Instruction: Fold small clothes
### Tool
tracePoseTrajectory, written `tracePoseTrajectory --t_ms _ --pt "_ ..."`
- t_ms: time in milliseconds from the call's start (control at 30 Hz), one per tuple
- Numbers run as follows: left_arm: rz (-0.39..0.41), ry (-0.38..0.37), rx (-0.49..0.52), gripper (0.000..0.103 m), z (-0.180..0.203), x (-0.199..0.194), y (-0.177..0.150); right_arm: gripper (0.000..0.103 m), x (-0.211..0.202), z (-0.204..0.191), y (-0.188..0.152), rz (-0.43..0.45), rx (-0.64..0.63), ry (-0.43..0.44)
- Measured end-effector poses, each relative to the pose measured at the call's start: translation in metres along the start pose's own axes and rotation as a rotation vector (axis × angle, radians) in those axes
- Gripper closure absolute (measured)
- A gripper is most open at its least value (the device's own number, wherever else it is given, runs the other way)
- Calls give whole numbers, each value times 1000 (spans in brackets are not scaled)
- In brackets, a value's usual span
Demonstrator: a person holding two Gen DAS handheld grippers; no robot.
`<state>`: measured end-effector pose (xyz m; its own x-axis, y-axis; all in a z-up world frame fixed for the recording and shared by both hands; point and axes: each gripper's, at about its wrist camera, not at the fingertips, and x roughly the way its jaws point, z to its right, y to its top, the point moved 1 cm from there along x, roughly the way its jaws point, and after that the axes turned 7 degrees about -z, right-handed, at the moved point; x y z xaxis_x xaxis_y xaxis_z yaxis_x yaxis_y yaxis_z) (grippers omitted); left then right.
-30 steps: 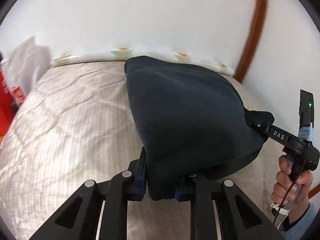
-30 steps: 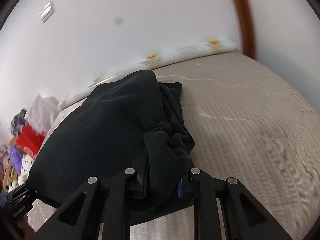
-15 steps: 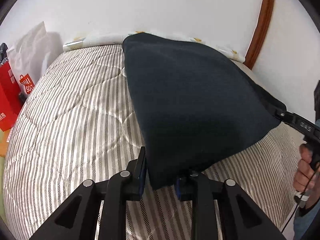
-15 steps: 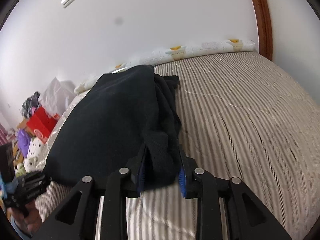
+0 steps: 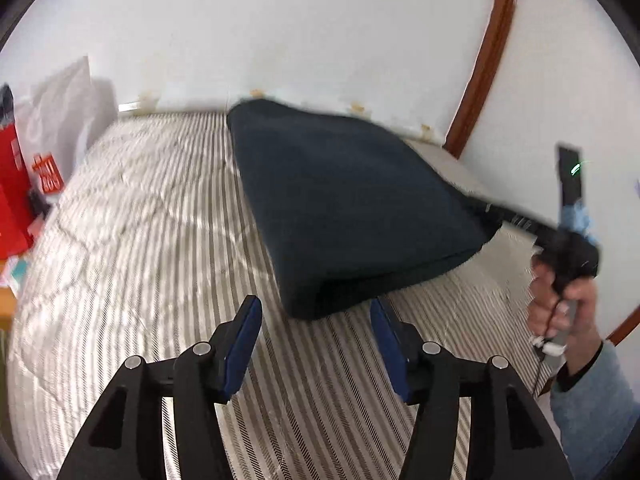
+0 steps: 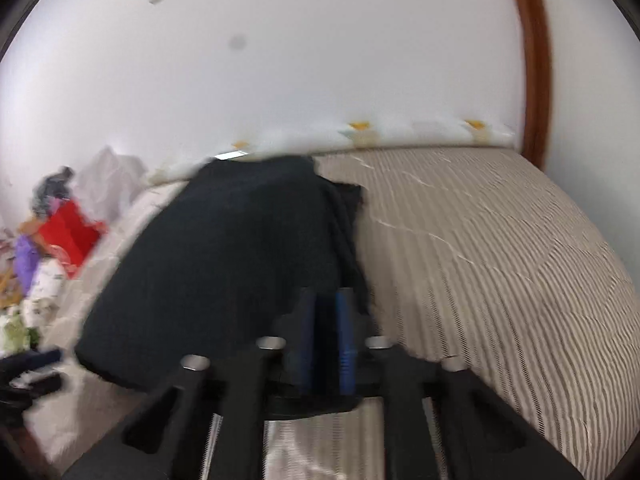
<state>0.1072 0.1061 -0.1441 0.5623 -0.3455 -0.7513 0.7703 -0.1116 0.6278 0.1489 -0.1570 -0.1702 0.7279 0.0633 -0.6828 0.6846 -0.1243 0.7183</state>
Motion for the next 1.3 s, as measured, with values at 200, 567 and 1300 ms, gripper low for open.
tracePoseTrajectory --t_ms 200,567,1300 --pt "2 64 8 48 0 18 36 98 -1 12 -18 -16 -23 -21" --pt "-131 66 -5 43 -10 64 34 88 -19 14 5 -25 -73 25" --pt "-81 45 -19 41 -22 61 67 99 24 11 49 -67 13 88"
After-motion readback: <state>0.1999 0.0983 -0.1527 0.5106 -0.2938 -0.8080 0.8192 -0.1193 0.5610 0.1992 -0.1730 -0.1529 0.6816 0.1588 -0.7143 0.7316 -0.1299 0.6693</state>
